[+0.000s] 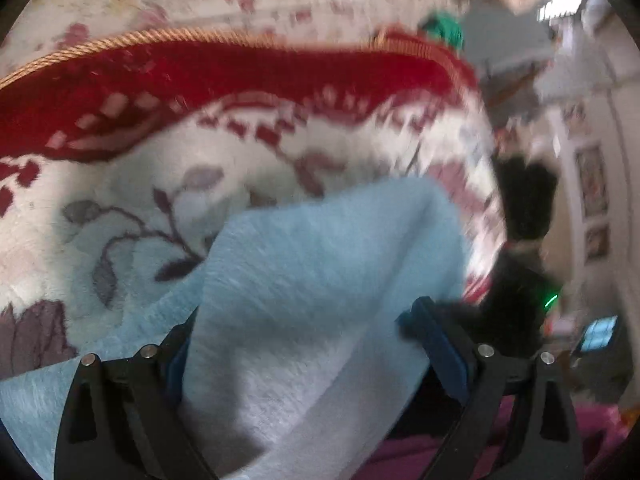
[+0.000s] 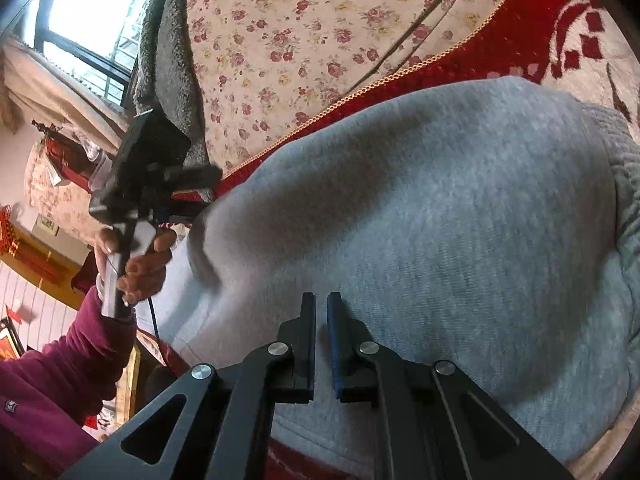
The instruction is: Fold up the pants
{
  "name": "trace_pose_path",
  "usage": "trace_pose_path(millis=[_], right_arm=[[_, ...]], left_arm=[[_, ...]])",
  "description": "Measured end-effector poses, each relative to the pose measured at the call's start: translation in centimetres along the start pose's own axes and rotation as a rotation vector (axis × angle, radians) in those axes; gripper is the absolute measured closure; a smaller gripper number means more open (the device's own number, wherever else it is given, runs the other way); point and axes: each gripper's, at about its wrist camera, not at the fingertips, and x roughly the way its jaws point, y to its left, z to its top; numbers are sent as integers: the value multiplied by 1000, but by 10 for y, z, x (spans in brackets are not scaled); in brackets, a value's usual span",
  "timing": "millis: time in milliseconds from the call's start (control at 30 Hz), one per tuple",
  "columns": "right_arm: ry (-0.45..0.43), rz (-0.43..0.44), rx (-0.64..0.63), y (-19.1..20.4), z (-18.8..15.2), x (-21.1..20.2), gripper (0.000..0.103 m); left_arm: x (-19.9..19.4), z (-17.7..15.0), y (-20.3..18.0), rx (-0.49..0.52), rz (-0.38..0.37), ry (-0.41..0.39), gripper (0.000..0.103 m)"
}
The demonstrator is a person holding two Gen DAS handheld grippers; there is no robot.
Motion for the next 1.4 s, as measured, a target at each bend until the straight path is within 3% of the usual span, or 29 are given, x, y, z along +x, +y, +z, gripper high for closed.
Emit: trace_pose_path(millis=[100, 167, 200, 333, 433, 533, 600, 667, 700, 733, 833, 1000, 1100, 1200, 1267, 1400], right_arm=[[-2, -13, -17, 2, 0, 1, 95], [-4, -28, -41, 5, -1, 1, 95], [-4, -34, -49, 6, -2, 1, 95], [-5, -54, -71, 12, 0, -1, 95], [-27, -62, -144, 28, 10, -5, 95], [-44, -64, -188, 42, 25, -4, 95], [-26, -63, -199, 43, 29, 5, 95], [58, -150, -141, 28, 22, 26, 95], [85, -168, -119, 21, 16, 34, 95], [31, -153, -129, 19, 9, 30, 95], [23, -164, -133, 21, 2, 25, 95], [50, -154, -101, 17, 2, 22, 95], [17, -137, -91, 12, -6, 20, 95], [7, -170, -93, 20, -8, 18, 95], [11, -195, -100, 26, -8, 15, 95], [6, -212, -137, 40, -8, 7, 95]], left_arm=[[5, 7, 3, -6, 47, -18, 9], [1, 15, 8, -31, 96, -84, 26], [-2, 17, 9, -22, 168, -118, 38], [-3, 2, -5, 108, 350, -220, 54], [-10, -16, -27, 240, 464, -346, 56], [-16, -28, -36, 266, 502, -462, 56], [-14, -33, -30, 264, 490, -503, 55], [-6, -28, -6, 135, 420, -483, 50], [-5, -25, 5, 75, 371, -479, 40], [-7, -23, 13, 31, 344, -491, 28], [-15, -22, 19, -14, 308, -515, 22], [-28, -29, 11, -30, 365, -578, 15], [-24, -34, 15, -34, 435, -592, 6], [-25, -34, 21, -97, 398, -597, 6], [-33, -39, 13, -96, 406, -647, 6], [-42, -47, 10, -109, 412, -639, 6]])
